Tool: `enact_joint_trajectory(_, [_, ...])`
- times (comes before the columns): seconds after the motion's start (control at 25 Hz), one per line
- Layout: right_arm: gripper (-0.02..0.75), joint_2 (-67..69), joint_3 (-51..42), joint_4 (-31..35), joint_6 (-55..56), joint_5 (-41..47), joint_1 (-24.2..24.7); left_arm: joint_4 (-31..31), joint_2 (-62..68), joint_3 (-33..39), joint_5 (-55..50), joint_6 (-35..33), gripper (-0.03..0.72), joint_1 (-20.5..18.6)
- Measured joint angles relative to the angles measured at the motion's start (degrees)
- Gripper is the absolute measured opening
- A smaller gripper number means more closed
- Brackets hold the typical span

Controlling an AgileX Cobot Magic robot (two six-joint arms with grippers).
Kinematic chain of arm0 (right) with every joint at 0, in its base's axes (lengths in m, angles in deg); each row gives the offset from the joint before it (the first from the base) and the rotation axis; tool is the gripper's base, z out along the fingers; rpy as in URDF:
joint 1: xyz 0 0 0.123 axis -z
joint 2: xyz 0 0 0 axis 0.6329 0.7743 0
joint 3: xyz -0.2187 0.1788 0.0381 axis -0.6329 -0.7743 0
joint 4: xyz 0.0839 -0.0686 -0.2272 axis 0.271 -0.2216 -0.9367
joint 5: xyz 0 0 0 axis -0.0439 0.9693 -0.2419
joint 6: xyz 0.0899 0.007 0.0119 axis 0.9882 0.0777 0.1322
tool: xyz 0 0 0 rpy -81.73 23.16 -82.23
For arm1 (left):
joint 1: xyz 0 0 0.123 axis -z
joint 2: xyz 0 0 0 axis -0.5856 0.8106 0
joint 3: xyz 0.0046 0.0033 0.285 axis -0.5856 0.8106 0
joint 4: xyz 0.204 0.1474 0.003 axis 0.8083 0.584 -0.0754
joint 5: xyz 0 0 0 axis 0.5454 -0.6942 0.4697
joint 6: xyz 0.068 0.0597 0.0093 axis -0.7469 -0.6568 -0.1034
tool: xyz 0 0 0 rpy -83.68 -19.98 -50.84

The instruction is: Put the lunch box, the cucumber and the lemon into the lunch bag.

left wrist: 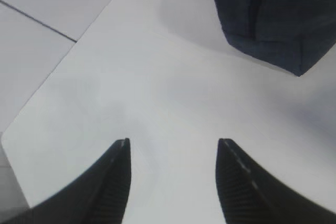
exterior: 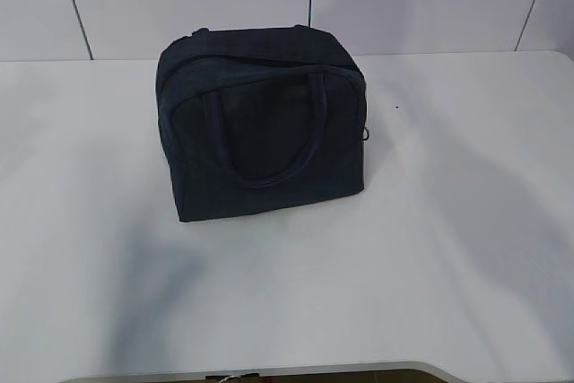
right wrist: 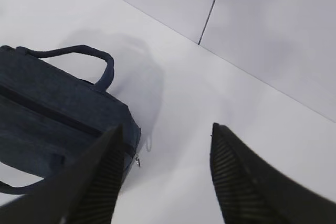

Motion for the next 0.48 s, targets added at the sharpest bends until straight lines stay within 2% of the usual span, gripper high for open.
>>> enact_joint_trajectory(0.48, [0.429, -7.8, 0.1, 3.1, 5.7, 0.2, 0.0, 5.9, -4.2, 0.0, -12.5, 15.8, 0.379, 0.0])
